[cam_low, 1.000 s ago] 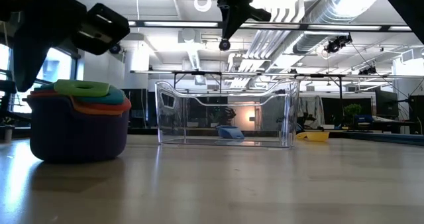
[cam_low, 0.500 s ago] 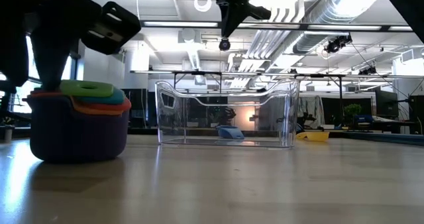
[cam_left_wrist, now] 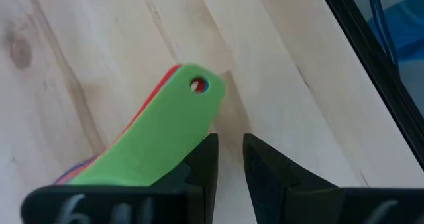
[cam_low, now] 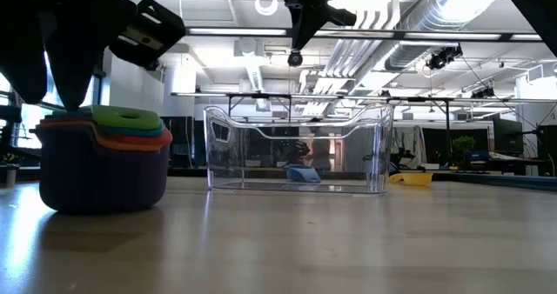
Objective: Nest measuring cups in basket
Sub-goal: Adjust the stacked measuring cups, then stack the dark blue measuring cup on the green measuring cup
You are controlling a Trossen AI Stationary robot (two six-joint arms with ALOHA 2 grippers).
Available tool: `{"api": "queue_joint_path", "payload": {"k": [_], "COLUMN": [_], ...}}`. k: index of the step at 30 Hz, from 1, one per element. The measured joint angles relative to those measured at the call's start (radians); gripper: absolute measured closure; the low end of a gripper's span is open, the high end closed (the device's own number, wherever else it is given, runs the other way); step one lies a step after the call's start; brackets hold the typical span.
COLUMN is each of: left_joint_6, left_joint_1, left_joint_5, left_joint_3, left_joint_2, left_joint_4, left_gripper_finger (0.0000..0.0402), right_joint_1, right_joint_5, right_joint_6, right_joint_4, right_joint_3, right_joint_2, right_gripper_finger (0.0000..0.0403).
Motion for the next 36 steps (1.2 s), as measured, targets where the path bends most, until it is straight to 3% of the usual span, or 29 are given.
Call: {"api": "queue_joint_path", "payload": {"k": [9, 16, 24, 31, 36], "left_joint_6": [0.002, 0.037, 0.096, 0.199, 0.238], "left_joint_1": [0.05, 0.169, 0.345, 0.511, 0.63], "left_joint_5": [-0.089, -0.159, -0.17, -0.229, -0.228], "left_joint_3": [0.0, 0.0, 0.0, 0.0, 0.0], "left_joint_2": [-0.14, -0.269, -0.403, -0.469, -0.476], "left_joint_4": [-0.135, -0.234, -0.33, -0.341, -0.352], "left_gripper_finger": [0.0342, 0.0342, 0.0342, 0.0342, 0.0342], "right_joint_1": [-0.017, -0.08, -0.198, -0.3, -0.357], "right_joint_5": [-0.02, -0.149, -0.334, -0.356, -0.288], "right_joint_6": [-0.038, -0.181, -0.371, -0.454, -0.507], "right_joint_4": [-0.065, -0.071, -0.059, 0.013, 0.083], "right_joint_3": [0.0, 0.0, 0.001, 0.001, 0.001], "right_joint_2": [0.0, 0.0, 0.0, 0.0, 0.002], "right_gripper_finger": [0.0372, 0.0372, 0.0372, 0.0371, 0.0353]}}
